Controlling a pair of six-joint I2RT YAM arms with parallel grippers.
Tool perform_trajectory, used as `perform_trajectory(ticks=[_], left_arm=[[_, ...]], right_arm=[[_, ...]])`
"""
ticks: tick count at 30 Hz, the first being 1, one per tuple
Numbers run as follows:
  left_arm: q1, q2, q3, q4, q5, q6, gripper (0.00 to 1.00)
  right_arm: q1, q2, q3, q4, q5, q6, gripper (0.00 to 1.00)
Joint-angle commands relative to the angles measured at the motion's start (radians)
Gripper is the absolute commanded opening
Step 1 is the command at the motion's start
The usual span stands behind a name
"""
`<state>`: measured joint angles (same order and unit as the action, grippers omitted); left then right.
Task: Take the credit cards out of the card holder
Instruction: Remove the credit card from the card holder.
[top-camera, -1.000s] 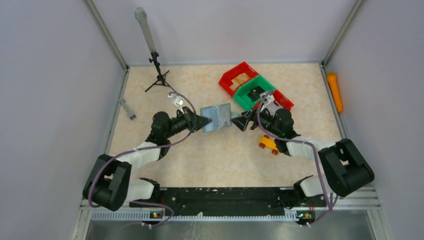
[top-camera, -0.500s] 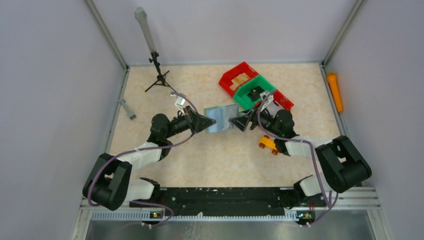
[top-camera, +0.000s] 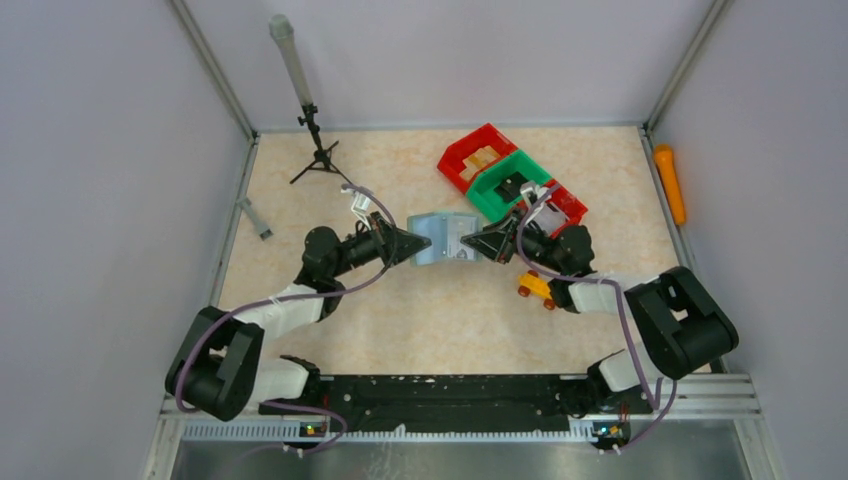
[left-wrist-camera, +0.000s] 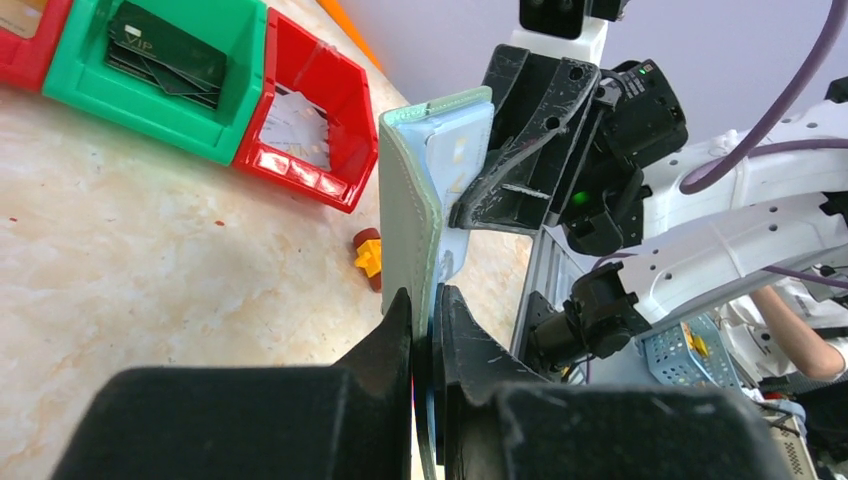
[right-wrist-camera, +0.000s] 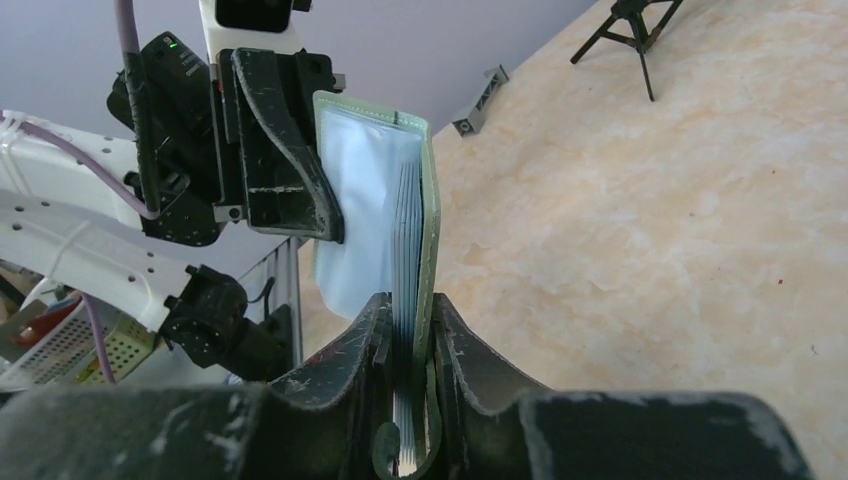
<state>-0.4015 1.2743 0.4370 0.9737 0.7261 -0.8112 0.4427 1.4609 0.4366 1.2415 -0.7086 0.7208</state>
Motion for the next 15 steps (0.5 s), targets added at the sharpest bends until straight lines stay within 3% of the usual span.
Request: perform_trajectory(ticks=[1, 6, 8, 13, 15], left_arm=[[-0.003, -0.036, 0.005, -0.004, -0.052, 0.038, 0.00], [-0.002, -0.103, 0.032, -0.315, -0.296, 0.145, 0.14], [-0.002, -0.108, 0.041, -0.396, -0.391, 0.172, 0.23], [-0.004, -0.096, 0.118, -0.614, -0.531, 0.206, 0.39], [-0.008, -0.147, 0.095, -0.629, -0.595, 0.219, 0.46]], right_arm=[[0.001, 0.000, 0.005, 0.058, -0.025, -0.005, 0.15], [0.001, -0.015, 0.036, -0.097, 0.034, -0.058, 0.01], [0.001, -0.002, 0.070, -0.198, 0.051, -0.091, 0.00], [0.001, 0.070, 0.097, -0.194, 0.041, -0.053, 0.00], [0.001, 0.084, 0.111, -0.243, 0.065, -0.067, 0.00]])
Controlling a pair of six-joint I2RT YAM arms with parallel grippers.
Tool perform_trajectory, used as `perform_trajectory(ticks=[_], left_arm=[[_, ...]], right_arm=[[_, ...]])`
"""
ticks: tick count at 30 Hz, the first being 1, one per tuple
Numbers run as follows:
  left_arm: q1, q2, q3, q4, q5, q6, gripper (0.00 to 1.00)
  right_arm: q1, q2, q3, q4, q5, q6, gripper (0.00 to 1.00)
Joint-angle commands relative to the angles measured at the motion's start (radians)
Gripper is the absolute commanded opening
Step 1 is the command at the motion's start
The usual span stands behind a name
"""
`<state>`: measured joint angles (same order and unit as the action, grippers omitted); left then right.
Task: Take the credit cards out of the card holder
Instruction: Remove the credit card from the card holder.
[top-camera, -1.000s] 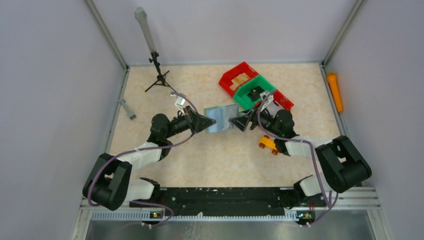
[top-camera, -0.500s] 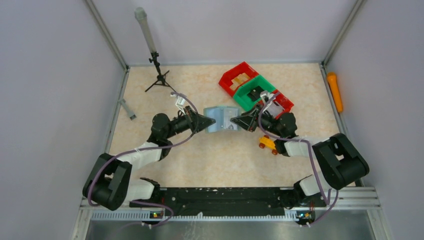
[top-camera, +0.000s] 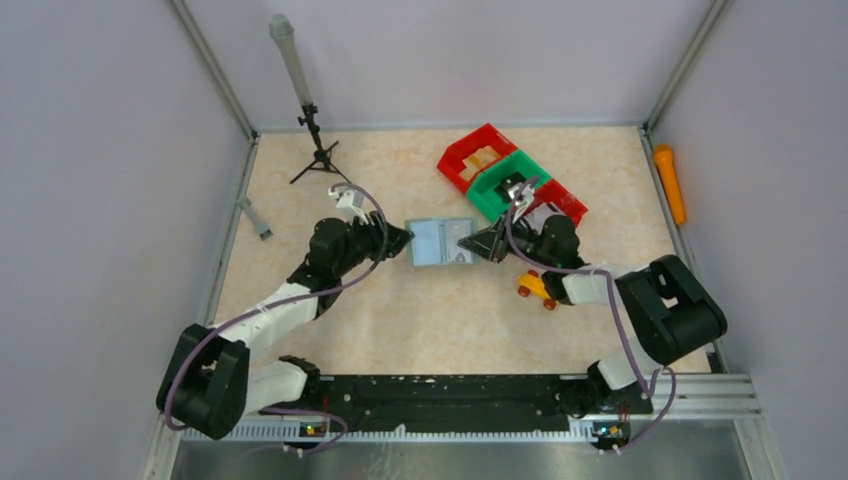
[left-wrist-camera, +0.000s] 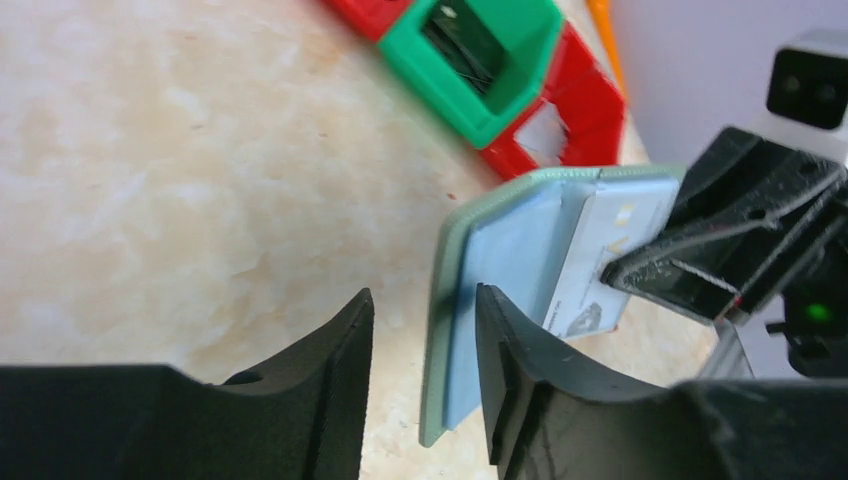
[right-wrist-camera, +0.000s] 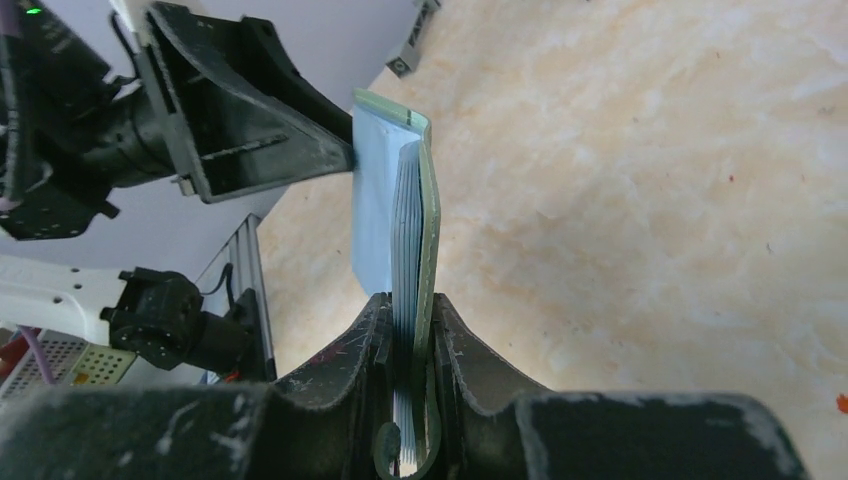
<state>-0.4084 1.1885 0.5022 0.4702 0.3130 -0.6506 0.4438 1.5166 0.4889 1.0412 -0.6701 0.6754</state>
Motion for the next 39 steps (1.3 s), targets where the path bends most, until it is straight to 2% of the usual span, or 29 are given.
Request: perform_trajectory(ticks=[1, 4, 10, 14, 18, 24, 35, 39], left_arm=[[-0.001, -0.092, 0.009, -0.116, -0.196, 0.065, 0.48], [-0.005, -0.151, -0.029, -0.046, -0.138, 0.092, 0.49], [-0.032, -0.112, -0.035, 0.120, 0.096, 0.092, 0.44], [-0.039, -0.003, -0.002, 0.228, 0.282, 0.051, 0.40], [-0.039, 0.135, 0.054, 0.281, 0.390, -0.008, 0.35], [-0.039, 0.246, 0.117, 0.266, 0.448, -0.038, 0.36], [-0.038, 0.298, 0.156, 0.212, 0.456, -0.040, 0.36], [-0.038, 0.308, 0.162, 0.208, 0.462, -0.046, 0.38]], right_arm=[[0.001, 0.032, 0.064, -0.064, 0.039, -0.025, 0.00], [0.000, 0.042, 0.081, -0.119, 0.063, -0.035, 0.00], [0.000, 0.058, 0.089, -0.127, 0.067, -0.024, 0.00], [0.000, 0.062, 0.086, -0.092, 0.034, -0.011, 0.00], [0.000, 0.070, 0.077, -0.025, -0.017, 0.026, 0.00], [0.000, 0.104, 0.075, 0.090, -0.085, 0.098, 0.00], [0.000, 0.138, 0.073, 0.210, -0.153, 0.170, 0.00], [0.000, 0.157, 0.070, 0.308, -0.186, 0.227, 0.00]])
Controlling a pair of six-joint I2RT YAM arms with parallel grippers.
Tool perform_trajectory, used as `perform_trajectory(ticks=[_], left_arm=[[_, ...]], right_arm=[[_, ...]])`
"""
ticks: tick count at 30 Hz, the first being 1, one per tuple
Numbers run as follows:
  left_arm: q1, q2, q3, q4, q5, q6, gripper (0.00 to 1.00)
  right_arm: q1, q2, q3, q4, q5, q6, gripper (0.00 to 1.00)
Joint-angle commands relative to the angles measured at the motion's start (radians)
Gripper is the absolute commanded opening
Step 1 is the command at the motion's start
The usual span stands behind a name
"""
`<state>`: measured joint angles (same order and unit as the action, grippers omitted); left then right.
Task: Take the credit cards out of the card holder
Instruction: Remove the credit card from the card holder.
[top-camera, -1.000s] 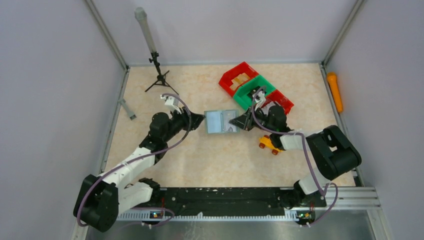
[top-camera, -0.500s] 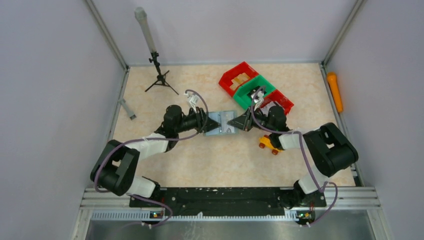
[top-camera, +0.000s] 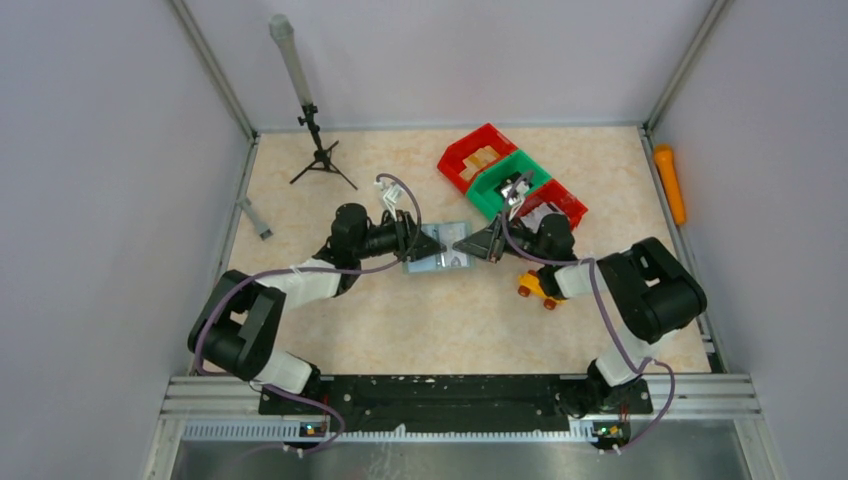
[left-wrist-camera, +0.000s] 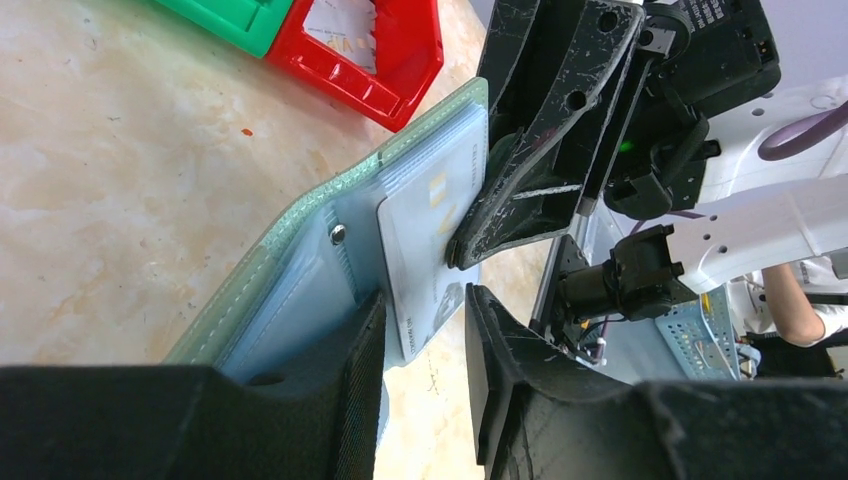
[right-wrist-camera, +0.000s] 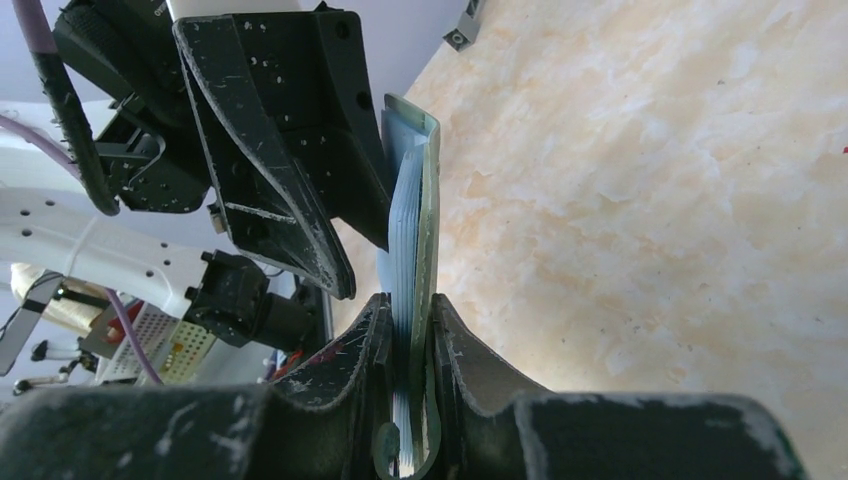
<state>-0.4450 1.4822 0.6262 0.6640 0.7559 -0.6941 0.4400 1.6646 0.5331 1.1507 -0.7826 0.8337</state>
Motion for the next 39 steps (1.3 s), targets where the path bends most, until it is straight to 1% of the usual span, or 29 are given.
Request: perform_trajectory(ticks=[1, 4, 7, 9, 11, 12, 13, 17, 18, 21, 22, 23, 25, 28, 30, 32, 33, 37, 39], left_arm=[[-0.001, 0.014, 0.039, 0.009, 0.015, -0.001, 0.38], [-0.001, 0.016, 0.036, 0.038, 0.037, -0.013, 0.36], [0.000, 0.029, 0.028, 0.116, 0.081, -0.055, 0.29], [-0.001, 0.043, 0.015, 0.218, 0.137, -0.108, 0.24], [-0.001, 0.059, -0.006, 0.361, 0.180, -0.181, 0.20], [-0.001, 0.065, -0.012, 0.423, 0.192, -0.205, 0.20], [-0.001, 0.071, -0.011, 0.439, 0.199, -0.216, 0.20], [0.000, 0.073, -0.010, 0.441, 0.205, -0.221, 0.19], [-0.001, 0.072, -0.011, 0.442, 0.206, -0.222, 0.17], [-0.001, 0.062, -0.018, 0.455, 0.210, -0.219, 0.03], [-0.001, 0.056, -0.020, 0.449, 0.202, -0.209, 0.00], [0.001, 0.048, -0.020, 0.424, 0.191, -0.192, 0.00], [0.002, 0.029, -0.018, 0.339, 0.157, -0.145, 0.00], [0.017, -0.003, -0.018, 0.218, 0.096, -0.090, 0.00], [0.032, -0.019, -0.034, 0.207, 0.072, -0.089, 0.00], [0.051, -0.028, -0.044, 0.193, 0.050, -0.090, 0.00], [0.061, -0.028, -0.049, 0.196, 0.046, -0.095, 0.00], [0.082, -0.020, -0.054, 0.193, 0.038, -0.110, 0.00], [0.089, -0.014, -0.053, 0.186, 0.036, -0.114, 0.00]], right_arm=[[0.003, 0.014, 0.025, 0.212, -0.078, 0.077, 0.00], [0.004, 0.021, 0.028, 0.225, -0.088, 0.089, 0.00], [0.004, 0.023, 0.028, 0.231, -0.093, 0.090, 0.00], [0.006, 0.025, 0.028, 0.238, -0.097, 0.095, 0.00], [0.007, 0.029, 0.034, 0.240, -0.103, 0.098, 0.00], [0.008, 0.032, 0.036, 0.243, -0.108, 0.100, 0.00], [0.009, 0.035, 0.037, 0.249, -0.111, 0.103, 0.00], [0.015, 0.046, 0.045, 0.252, -0.121, 0.110, 0.00], [0.016, 0.047, 0.047, 0.250, -0.122, 0.109, 0.00], [0.017, 0.046, 0.047, 0.242, -0.121, 0.101, 0.00], [0.017, 0.045, 0.047, 0.238, -0.118, 0.098, 0.04], [0.017, 0.040, 0.045, 0.228, -0.111, 0.090, 0.09], [0.016, 0.023, 0.041, 0.186, -0.088, 0.060, 0.16], [0.016, -0.010, 0.035, 0.109, -0.059, 0.008, 0.18], [0.016, -0.021, 0.034, 0.088, -0.053, -0.010, 0.20], [0.013, -0.024, 0.031, 0.090, -0.048, -0.011, 0.29], [0.010, -0.023, 0.028, 0.094, -0.044, -0.008, 0.31], [-0.004, -0.025, 0.017, 0.111, -0.035, 0.008, 0.32], [-0.009, -0.023, 0.014, 0.121, -0.035, 0.016, 0.30]])
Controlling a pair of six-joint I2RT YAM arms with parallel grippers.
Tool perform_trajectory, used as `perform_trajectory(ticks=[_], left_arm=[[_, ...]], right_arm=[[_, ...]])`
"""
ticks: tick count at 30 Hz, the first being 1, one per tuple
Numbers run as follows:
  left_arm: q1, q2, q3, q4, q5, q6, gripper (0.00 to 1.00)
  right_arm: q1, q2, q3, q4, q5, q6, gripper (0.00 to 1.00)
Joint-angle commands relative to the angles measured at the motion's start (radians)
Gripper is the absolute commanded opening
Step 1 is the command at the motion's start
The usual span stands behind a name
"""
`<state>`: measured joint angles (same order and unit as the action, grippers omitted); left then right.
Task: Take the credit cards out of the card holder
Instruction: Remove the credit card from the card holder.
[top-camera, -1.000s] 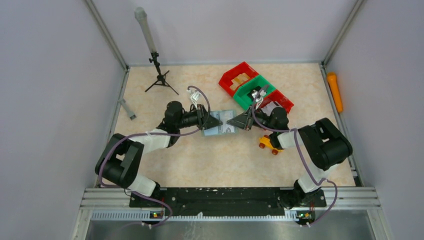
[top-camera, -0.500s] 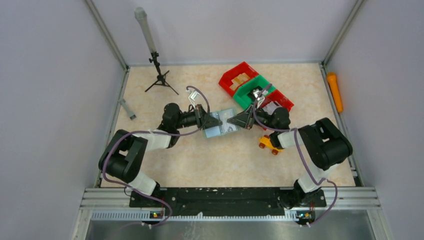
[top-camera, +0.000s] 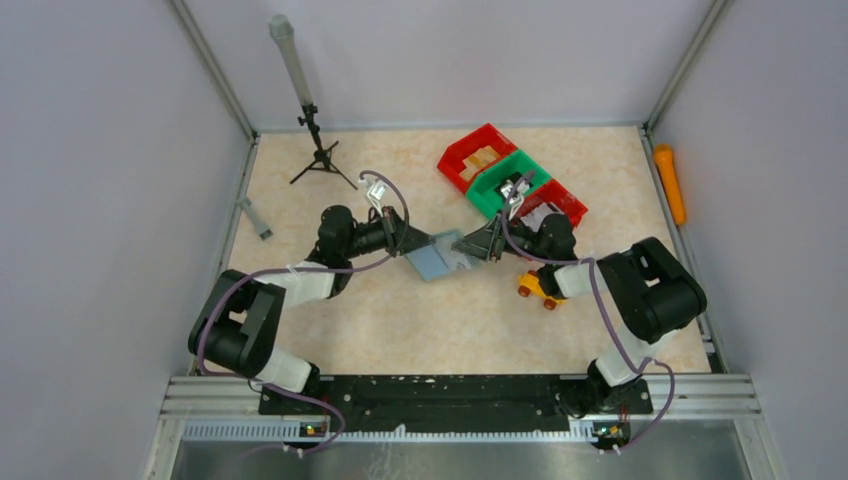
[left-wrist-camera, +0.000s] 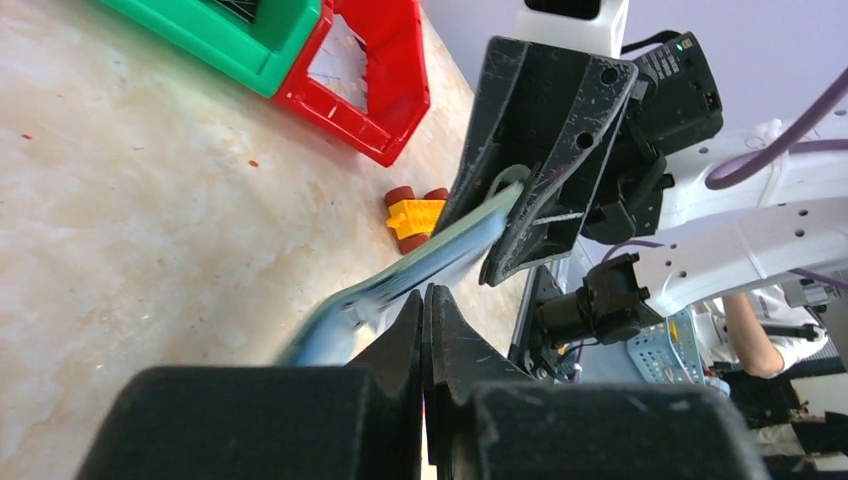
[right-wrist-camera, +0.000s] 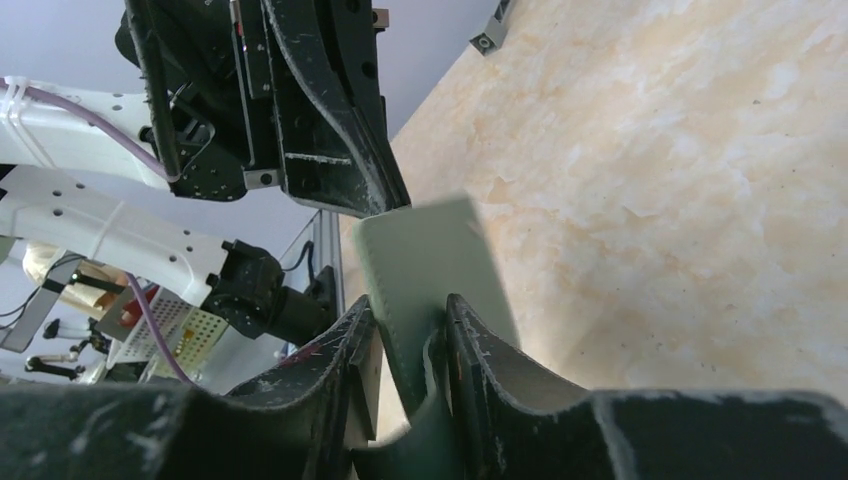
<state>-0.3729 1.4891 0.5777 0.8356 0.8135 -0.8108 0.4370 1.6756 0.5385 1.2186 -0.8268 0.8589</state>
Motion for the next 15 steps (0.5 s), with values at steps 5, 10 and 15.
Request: perform_trajectory(ticks=[5, 10, 15], left_arm=[[0.021, -0.002, 0.007, 0.007, -0.011, -0.003, 0.00], [0.020, 0.009, 0.027, -0.054, -0.018, 0.022, 0.00], [0.019, -0.019, 0.042, -0.161, -0.064, 0.080, 0.13]], right_arm=[[-0.008, -0.023, 0.020, 0.028, 0.015, -0.009, 0.02], [-0.008, -0.025, 0.035, -0.058, 0.036, -0.041, 0.00], [-0.013, -0.018, 0.055, -0.170, 0.090, -0.072, 0.00]])
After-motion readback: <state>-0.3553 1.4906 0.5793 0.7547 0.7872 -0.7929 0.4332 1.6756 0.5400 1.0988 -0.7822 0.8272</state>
